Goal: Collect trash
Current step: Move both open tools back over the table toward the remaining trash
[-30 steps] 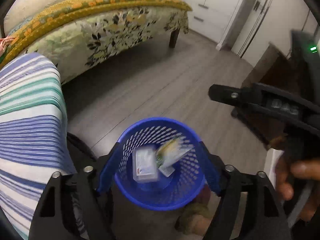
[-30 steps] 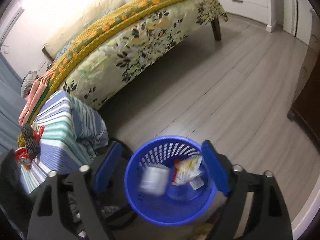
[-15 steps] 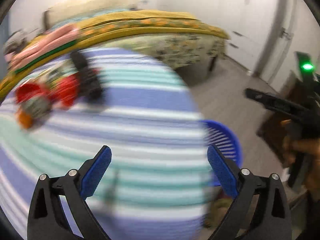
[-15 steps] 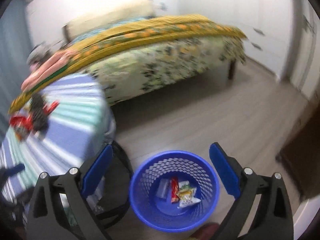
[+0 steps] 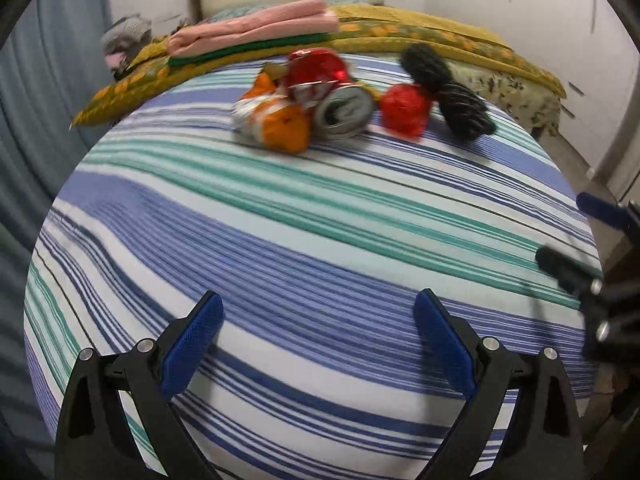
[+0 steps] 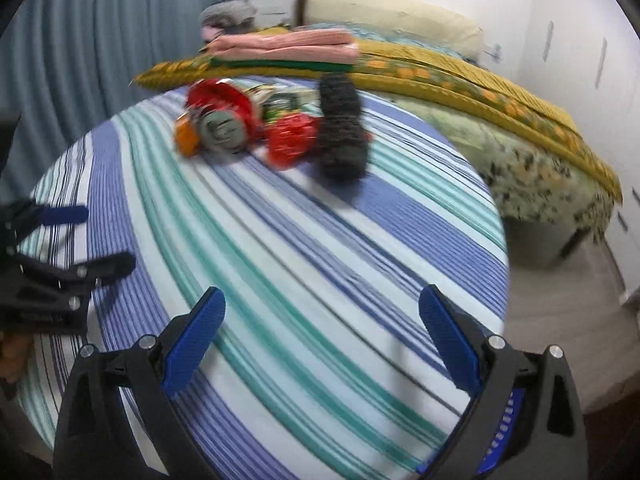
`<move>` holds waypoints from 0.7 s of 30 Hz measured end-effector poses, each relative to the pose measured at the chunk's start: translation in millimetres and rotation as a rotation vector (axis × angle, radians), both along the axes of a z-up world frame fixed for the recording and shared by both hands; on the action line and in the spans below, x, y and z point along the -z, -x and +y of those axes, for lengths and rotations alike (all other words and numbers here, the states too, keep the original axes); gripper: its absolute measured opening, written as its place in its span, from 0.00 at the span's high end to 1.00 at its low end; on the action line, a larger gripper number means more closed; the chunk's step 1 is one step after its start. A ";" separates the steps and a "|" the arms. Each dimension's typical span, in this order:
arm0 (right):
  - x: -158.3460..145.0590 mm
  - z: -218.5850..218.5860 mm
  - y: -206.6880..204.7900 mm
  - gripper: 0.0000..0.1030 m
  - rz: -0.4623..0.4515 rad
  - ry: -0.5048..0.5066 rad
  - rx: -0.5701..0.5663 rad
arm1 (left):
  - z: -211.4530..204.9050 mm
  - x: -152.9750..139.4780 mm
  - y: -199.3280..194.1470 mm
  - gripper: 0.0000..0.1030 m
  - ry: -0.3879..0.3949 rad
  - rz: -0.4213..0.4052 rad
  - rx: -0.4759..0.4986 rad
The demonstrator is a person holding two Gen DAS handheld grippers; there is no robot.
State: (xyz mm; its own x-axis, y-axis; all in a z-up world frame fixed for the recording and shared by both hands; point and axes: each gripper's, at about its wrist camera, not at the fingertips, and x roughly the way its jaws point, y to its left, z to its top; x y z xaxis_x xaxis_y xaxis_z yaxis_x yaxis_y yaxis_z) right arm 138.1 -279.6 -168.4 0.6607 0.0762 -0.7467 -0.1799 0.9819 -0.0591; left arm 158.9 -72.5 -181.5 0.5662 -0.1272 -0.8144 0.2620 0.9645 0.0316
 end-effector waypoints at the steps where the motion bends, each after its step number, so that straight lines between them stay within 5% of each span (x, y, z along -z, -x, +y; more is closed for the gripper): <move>1: 2.1 5.4 -2.8 0.08 0.004 0.006 -0.007 | 5.6 0.5 -6.5 0.07 0.011 0.007 -0.006; 16: 12.0 26.7 -8.4 0.08 0.029 0.022 -0.067 | 5.4 -0.7 -127.4 0.08 -0.066 -0.040 -0.042; 21: 12.5 25.2 -8.0 0.08 0.032 0.012 -0.069 | 43.4 -3.2 -134.4 0.08 -0.048 -0.028 -0.140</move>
State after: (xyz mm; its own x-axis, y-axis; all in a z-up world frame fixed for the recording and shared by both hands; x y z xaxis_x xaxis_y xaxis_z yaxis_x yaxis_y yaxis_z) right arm 146.1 -254.4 -180.9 0.6298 0.1115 -0.7687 -0.2490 0.9664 -0.0638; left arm 293.3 -29.1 -178.2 0.5982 -0.0061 -0.8013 0.1230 0.9888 0.0843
